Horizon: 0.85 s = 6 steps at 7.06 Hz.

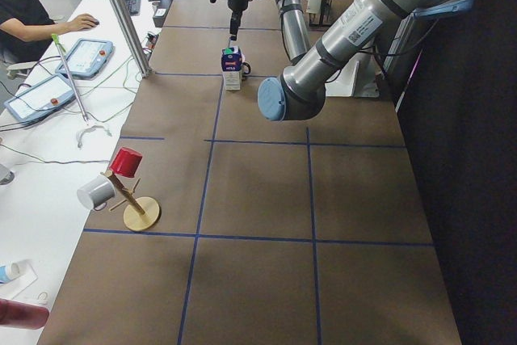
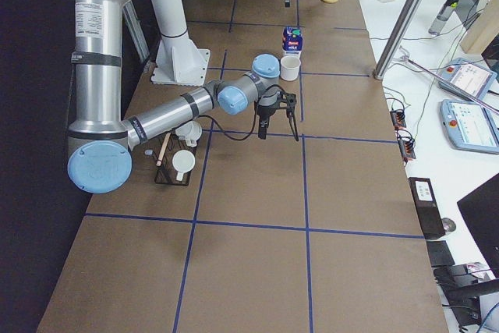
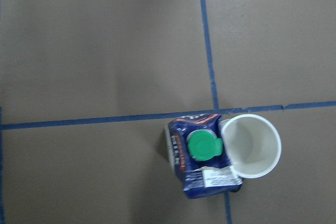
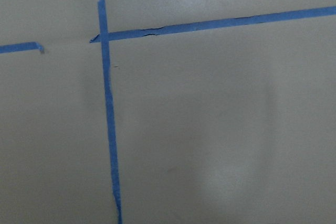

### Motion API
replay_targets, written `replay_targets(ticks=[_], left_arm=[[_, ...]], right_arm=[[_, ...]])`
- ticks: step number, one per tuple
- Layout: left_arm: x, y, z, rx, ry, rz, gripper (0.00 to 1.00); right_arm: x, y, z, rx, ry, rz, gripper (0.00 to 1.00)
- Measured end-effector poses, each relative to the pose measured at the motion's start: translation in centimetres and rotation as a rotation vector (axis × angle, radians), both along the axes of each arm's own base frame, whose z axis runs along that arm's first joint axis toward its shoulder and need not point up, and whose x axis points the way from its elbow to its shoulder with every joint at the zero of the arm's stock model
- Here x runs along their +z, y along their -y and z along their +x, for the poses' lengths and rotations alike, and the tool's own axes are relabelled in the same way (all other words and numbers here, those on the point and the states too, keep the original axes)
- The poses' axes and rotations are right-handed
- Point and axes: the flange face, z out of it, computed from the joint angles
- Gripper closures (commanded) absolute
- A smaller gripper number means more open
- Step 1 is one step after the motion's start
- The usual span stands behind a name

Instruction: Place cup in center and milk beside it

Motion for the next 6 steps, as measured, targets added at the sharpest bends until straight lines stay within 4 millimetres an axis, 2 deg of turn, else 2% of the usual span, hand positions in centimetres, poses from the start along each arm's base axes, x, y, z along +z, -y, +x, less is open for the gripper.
replay_targets(ticks=[1,2,4,6], left_arm=[[3.5,-0.7,-5.3,0.034,0.023,0.028,0.0],[7.6,-1.3,-10.1,0.09,0.042,0.06,0.0],[15.7,-1.6,-17.0,0.186,0.105,0.092,0.0],[24.1,-1.7,-24.0,0.264,0.163,0.09,0.0]], right_arm=[[1.2,0.1,2.2,-0.014,-0.01,0.022,0.0],[3.0,0.3,6.1,-0.031,-0.012,0.049,0.0],[7.1,0.5,15.3,-0.075,-0.005,0.097,0.0],[10.9,-0.1,22.8,-0.154,-0.027,0.145,0.0]])
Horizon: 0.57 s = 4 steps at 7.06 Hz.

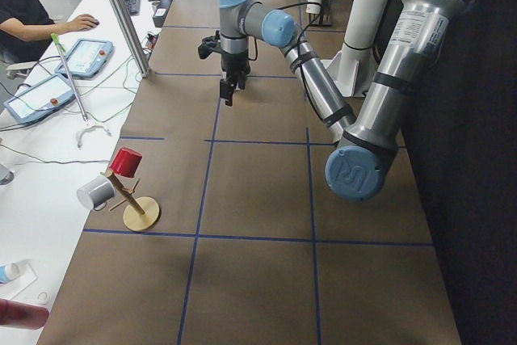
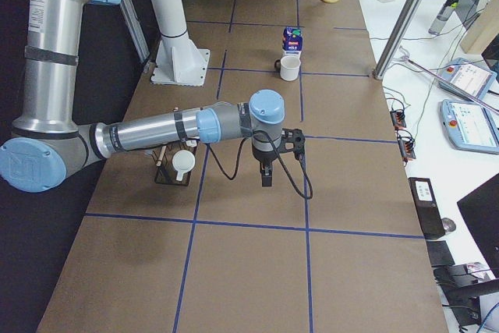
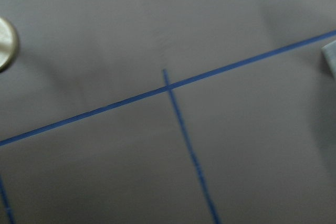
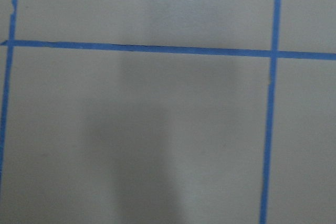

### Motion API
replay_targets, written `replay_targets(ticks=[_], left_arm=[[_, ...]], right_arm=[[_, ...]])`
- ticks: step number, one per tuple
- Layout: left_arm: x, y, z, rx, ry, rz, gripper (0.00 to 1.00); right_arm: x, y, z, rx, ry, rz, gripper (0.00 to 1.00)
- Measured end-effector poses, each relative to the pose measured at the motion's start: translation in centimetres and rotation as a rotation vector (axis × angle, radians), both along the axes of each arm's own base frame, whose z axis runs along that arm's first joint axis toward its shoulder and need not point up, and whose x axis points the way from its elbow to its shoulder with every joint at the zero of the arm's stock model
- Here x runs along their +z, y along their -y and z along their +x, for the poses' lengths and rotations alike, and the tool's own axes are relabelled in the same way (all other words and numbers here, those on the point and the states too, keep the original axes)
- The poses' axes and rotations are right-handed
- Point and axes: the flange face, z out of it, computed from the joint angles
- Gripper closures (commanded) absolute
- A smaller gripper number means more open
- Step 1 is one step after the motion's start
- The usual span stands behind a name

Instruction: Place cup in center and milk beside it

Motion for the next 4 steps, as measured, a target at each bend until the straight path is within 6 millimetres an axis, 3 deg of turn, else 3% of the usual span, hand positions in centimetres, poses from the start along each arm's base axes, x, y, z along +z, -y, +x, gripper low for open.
replay_targets(ticks=[1,2,3,4], left_arm=[[3.9,0.0,-3.8,0.033,-0.016,-0.02,0.0],[7.5,0.2,-7.5,0.05,-0.052,-0.04,0.0],[10.1,0.0,-9.9,0.052,-0.086,-0.061,0.0],[11.5,-0.3,-10.9,0.04,-0.102,-0.088,0.0]], right_arm=[[1.7,-0.3,2.3,-0.031,-0.005,0.018,0.0],[2.6,-0.5,3.3,-0.047,-0.008,0.029,0.0],[2.8,-0.7,3.8,-0.052,-0.012,0.034,0.0],[2.8,-1.0,3.9,-0.054,-0.015,0.037,0.0]])
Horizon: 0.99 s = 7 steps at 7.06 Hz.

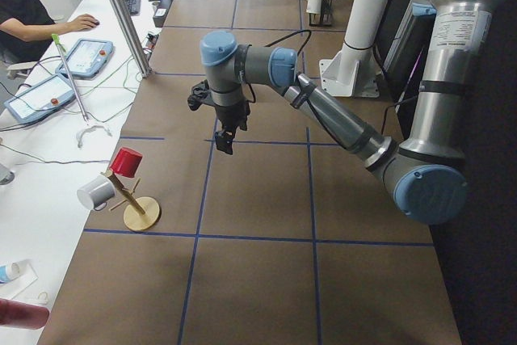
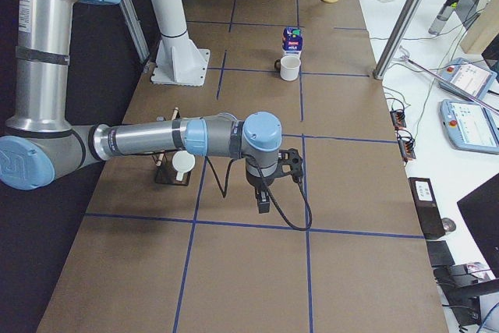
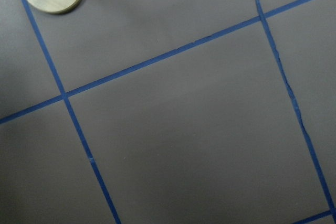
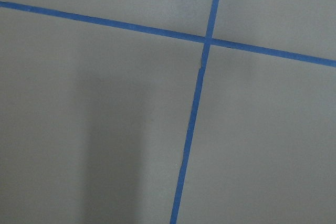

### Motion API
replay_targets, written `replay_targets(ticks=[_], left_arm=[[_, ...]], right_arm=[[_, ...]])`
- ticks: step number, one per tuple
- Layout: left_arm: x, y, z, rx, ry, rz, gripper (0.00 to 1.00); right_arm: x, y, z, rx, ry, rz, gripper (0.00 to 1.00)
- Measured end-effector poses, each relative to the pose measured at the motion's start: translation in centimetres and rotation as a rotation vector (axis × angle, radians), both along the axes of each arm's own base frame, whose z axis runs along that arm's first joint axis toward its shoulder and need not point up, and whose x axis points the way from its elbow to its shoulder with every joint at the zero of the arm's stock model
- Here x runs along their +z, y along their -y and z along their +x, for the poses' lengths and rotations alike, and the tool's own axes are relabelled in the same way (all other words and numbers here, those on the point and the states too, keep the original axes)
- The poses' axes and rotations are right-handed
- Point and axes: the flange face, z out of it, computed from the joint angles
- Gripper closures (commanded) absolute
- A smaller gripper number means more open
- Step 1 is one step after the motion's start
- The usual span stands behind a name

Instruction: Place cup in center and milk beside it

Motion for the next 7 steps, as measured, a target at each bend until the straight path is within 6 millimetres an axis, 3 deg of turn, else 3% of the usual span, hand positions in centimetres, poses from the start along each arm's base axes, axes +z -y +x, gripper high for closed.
replay_targets(ticks=[3,7], left_arm=[[2.6,-0.2,-0.4,-0.05,-0.003,-0.085,0.0],[3.5,-0.3,-0.5,-0.061,-0.004,-0.095,0.0]], right_arm=[[-0.5,-0.2,0.2,0.002,-0.003,0.01,0.0],[-0.7,-0.4,0.2,0.004,-0.002,0.012,0.0]])
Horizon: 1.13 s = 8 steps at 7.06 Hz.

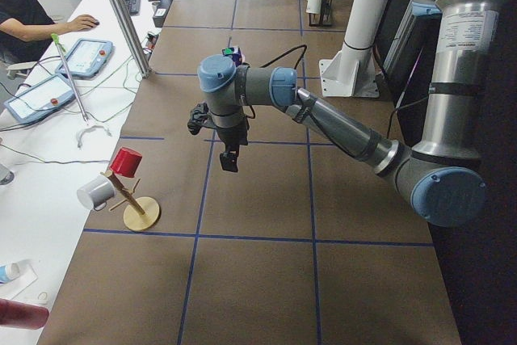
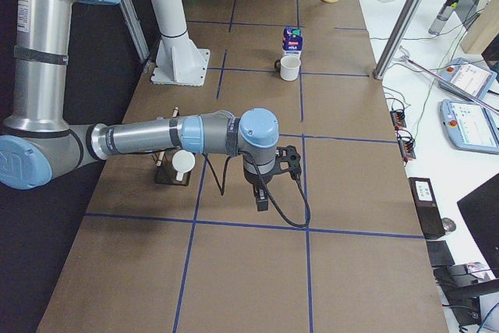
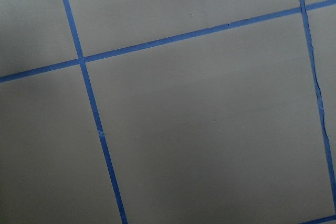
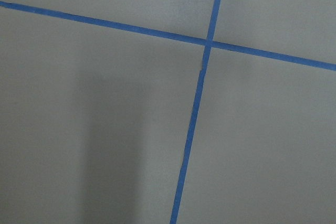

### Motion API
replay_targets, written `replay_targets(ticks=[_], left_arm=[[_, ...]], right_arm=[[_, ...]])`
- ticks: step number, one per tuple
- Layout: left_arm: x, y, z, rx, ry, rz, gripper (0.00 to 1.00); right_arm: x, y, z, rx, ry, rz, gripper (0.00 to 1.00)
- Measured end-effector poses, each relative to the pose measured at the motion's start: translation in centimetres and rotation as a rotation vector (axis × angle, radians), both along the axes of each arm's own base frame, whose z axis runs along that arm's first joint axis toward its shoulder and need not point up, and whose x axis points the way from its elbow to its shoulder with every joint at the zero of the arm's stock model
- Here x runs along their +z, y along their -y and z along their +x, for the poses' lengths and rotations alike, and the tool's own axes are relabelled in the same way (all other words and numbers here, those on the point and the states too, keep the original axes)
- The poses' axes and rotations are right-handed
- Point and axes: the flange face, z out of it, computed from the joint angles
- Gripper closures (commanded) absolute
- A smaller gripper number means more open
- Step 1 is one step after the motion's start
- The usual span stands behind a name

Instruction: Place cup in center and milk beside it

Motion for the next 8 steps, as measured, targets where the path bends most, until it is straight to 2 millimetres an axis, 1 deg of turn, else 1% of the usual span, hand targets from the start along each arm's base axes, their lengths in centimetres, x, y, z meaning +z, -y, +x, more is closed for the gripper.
replay_targets(ticks=[8], left_arm=[[-0.3,-0.34,-0.04,0.003,-0.002,0.015,0.0]], right_arm=[[0.34,0.2,-0.19,-0.004,-0.003,-0.02,0.0]])
